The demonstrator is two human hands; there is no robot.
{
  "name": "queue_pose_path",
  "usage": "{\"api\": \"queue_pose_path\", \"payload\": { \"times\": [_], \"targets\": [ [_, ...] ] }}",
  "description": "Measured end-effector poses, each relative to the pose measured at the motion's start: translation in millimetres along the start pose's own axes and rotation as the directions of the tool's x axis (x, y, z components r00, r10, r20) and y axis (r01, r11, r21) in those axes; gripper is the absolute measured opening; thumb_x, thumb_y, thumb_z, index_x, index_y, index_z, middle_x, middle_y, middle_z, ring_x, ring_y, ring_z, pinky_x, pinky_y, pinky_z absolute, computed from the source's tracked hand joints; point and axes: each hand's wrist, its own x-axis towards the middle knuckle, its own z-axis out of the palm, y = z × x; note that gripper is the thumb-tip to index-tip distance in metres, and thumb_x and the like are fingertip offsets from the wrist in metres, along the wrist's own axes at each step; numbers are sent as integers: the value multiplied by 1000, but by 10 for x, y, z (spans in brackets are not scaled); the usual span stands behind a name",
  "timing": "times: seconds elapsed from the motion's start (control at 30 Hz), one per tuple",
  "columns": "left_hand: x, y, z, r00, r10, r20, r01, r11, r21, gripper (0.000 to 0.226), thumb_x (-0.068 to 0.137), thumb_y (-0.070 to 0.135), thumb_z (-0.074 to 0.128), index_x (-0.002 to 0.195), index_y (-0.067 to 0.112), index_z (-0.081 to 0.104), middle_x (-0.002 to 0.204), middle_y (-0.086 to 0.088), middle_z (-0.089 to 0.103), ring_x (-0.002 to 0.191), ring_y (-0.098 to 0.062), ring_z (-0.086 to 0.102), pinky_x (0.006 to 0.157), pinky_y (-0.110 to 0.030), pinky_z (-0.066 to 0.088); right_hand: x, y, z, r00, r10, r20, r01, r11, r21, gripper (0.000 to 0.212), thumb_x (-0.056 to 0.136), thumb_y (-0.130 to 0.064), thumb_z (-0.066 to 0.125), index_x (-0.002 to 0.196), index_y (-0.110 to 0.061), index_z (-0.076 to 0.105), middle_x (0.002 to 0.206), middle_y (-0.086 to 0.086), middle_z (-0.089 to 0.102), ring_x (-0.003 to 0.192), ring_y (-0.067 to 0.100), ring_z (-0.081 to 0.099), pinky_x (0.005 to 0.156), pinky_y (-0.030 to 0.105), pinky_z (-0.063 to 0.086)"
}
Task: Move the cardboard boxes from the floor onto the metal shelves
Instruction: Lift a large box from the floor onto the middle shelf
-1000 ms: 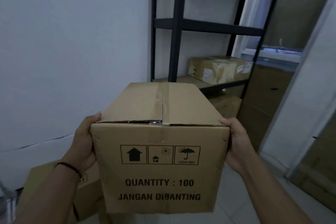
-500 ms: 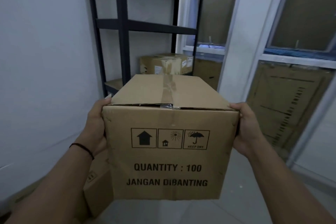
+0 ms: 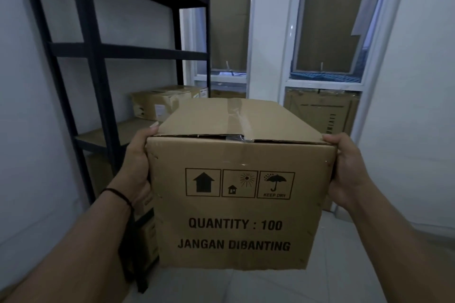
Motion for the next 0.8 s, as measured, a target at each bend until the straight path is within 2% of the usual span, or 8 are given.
{"api": "queue_pose_path", "payload": {
  "times": [0.13, 0.2, 0.23, 0.33, 0.5, 0.6, 0.7, 0.8],
  "targets": [
    [164, -97, 368, 999, 38, 35, -38, 999, 0, 39, 91, 47, 46, 84, 22, 76, 72, -5, 69, 59, -21, 64, 55, -30, 52, 130, -173, -336, 999, -39, -29, 39, 999, -11, 36, 89, -37, 42, 90, -13, 68, 74, 7, 65, 63, 22, 60, 57, 29, 47],
    [262, -158, 560, 998, 35, 49, -35, 999, -3, 41, 90, 48, 47, 102, 18, 71, 77, -7, 68, 62, -23, 64, 58, -32, 52, 235, -260, -512, 998, -60, -35, 59, 998, -13, 35, 88, -36, 43, 88, -13, 69, 73, 6, 65, 63, 21, 60, 57, 28, 46],
    [309, -185, 667, 998, 35, 57, -35, 999, 0, 42, 90, 49, 46, 103, 18, 71, 78, -8, 68, 63, -23, 64, 59, -33, 52, 311, -299, -612, 997, -64, -38, 64, 998, -14, 35, 88, -36, 43, 88, -13, 69, 73, 6, 65, 63, 21, 60, 58, 28, 46],
    [474, -316, 1036, 996, 46, 80, -46, 999, 5, 40, 91, 47, 44, 86, 25, 77, 79, -7, 69, 65, -23, 64, 64, -33, 50, 549, -440, -907, 998, -58, -39, 57, 998, -15, 35, 88, -37, 43, 89, -14, 69, 74, 6, 65, 64, 21, 59, 60, 29, 45],
    [696, -497, 1536, 993, 95, 72, -95, 995, -16, 34, 93, 44, 42, 97, 22, 69, 81, -7, 68, 64, -21, 64, 59, -32, 52, 973, -648, -1359, 999, -42, 13, 42, 999, -9, 34, 88, -35, 42, 87, -13, 68, 72, 6, 65, 61, 20, 60, 57, 28, 47],
    [808, -608, 1748, 994, 93, 51, -88, 991, -97, 38, 94, 40, 41, 85, 22, 74, 74, -5, 69, 58, -17, 65, 49, -27, 54, 1214, -746, -1523, 996, -22, 91, 19, 999, 31, 36, 89, -33, 40, 95, -10, 67, 72, 8, 65, 60, 21, 61, 55, 28, 51],
    [926, -660, 1874, 995, 77, 60, -68, 987, -147, 41, 92, 43, 44, 79, 23, 78, 78, -6, 71, 61, -18, 67, 52, -27, 56, 1483, -757, -1660, 986, -10, 163, -2, 997, 75, 40, 89, -30, 36, 101, -7, 66, 74, 10, 66, 62, 23, 62, 55, 28, 52],
    [1113, -702, 1918, 997, 42, 59, -32, 985, -172, 44, 90, 47, 45, 80, 21, 79, 79, -8, 73, 62, -20, 69, 51, -29, 57, 1763, -687, -1725, 982, -7, 191, -8, 997, 78, 40, 90, -28, 34, 96, -6, 67, 73, 10, 66, 62, 23, 62, 54, 28, 51]
  ]
}}
